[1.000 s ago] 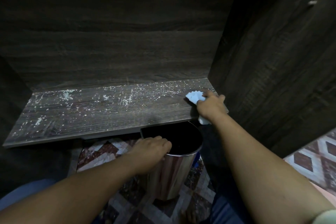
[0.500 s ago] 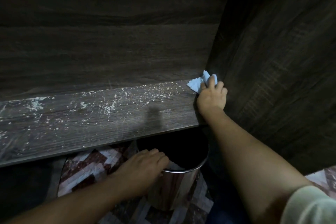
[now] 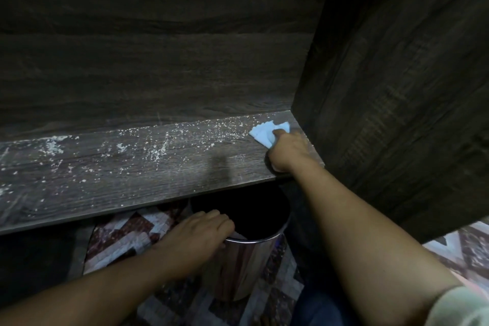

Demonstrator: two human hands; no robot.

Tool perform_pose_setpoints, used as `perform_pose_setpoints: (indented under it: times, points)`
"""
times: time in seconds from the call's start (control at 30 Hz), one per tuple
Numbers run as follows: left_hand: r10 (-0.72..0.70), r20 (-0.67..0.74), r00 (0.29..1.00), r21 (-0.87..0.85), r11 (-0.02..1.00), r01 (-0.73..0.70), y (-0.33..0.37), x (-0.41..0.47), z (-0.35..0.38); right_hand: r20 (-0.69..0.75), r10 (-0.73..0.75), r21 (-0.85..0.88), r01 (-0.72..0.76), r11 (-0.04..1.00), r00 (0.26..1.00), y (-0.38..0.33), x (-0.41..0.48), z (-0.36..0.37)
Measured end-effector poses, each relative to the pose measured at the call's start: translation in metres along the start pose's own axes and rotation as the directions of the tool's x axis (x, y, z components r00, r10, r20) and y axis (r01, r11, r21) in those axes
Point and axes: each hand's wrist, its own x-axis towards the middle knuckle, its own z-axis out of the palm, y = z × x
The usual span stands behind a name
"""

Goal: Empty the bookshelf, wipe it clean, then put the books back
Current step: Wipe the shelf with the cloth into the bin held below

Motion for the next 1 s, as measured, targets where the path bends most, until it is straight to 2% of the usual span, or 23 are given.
perform_pose_setpoints:
  times: [0.1,0.2,0.27,0.33,0.4,0.47,0.53,0.63,0.77,0.83,0.9,1.0]
  points:
    - [-0.002,0.006,1.0,0.002,1.0,0.002,0.001,0.002,0.0,0.004,-0.084,0.237,0.081,0.968,0.996,-0.011,-0.007,0.007]
    - [0.011,-0.016,1.0,0.021,1.0,-0.011,0.002,0.003,0.001,-0.102,-0.039,0.405,0.078,0.911,0.994,-0.017,-0.007,0.004]
    - [0.018,-0.031,0.999,0.04,0.999,-0.016,0.001,0.003,0.0,-0.274,0.003,0.358,0.099,0.928,0.962,-0.011,-0.003,-0.004]
    - [0.025,-0.04,0.999,0.053,0.998,-0.023,-0.001,0.002,0.001,-0.421,-0.001,0.235,0.11,0.966,0.907,0.003,0.001,-0.014]
    - [0.018,-0.056,0.998,0.04,0.999,-0.016,-0.002,0.0,0.001,-0.475,-0.042,0.049,0.074,0.996,0.879,0.02,0.005,-0.017]
    - [0.004,-0.06,0.998,0.014,1.0,-0.004,-0.003,-0.002,0.002,-0.418,-0.09,-0.132,0.037,0.99,0.904,0.029,0.007,-0.007]
    - [-0.01,-0.052,0.999,0.015,1.0,0.011,-0.003,-0.004,0.001,-0.296,-0.051,-0.172,-0.001,0.985,0.954,0.026,0.007,0.003]
    - [-0.016,-0.044,0.999,0.033,0.999,0.018,-0.002,-0.005,-0.003,-0.155,0.117,-0.075,-0.13,0.989,0.981,0.009,0.008,0.004]
    - [-0.008,-0.07,0.998,0.053,0.999,0.012,-0.001,-0.009,-0.006,-0.124,0.193,0.061,-0.187,0.98,0.973,-0.001,0.013,0.001]
    - [-0.005,-0.057,0.998,0.051,0.999,0.008,-0.003,-0.011,-0.005,-0.087,0.181,0.096,-0.172,0.98,0.98,-0.002,0.011,0.0]
    - [-0.003,-0.022,1.0,0.035,0.999,0.003,-0.006,-0.015,-0.003,-0.064,0.081,0.102,-0.074,0.992,0.995,-0.008,0.011,-0.002]
    - [-0.008,-0.015,1.0,0.02,1.0,0.008,-0.008,-0.016,-0.003,-0.035,-0.031,0.318,0.04,0.947,0.999,-0.018,0.009,-0.005]
